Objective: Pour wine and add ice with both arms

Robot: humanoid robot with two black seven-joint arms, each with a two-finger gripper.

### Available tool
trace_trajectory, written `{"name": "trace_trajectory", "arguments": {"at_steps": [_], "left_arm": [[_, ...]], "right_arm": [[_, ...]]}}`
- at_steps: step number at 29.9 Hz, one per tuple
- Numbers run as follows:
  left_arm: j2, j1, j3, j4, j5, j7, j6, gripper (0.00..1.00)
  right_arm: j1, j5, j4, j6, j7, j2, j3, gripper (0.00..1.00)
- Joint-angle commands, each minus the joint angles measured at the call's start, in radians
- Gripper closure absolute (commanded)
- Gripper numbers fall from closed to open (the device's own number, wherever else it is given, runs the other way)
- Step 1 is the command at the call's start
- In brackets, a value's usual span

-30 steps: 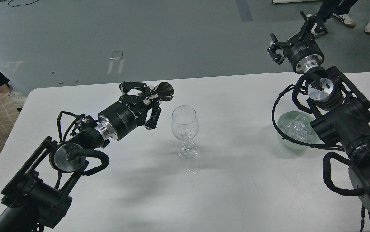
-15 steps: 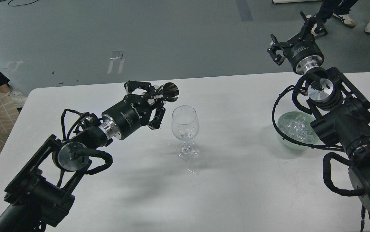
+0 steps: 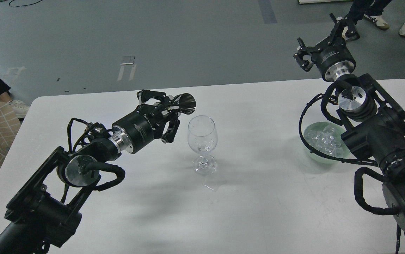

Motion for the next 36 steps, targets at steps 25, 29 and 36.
{"name": "trace_trajectory", "arguments": {"at_steps": [25,29,36], "left_arm": [[-0.008,-0.009,0.031,-0.033,0.135,0.031,0.006,1.00],[-0.008,-0.009,0.031,-0.026,0.163,0.031,0.006,1.00],[-0.003,-0.007,0.032,-0.021,0.166,0.029,0.008,1.00]], "right_arm": [[0.000,0.002,-0.001,0.000,0.000,0.000,0.000,0.00],[0.002,0.002,-0.001,0.000,0.000,-0.001,0.000,0.00],[0.000,0.002,-0.001,0.001,0.000,0.000,0.000,0.00]]}}
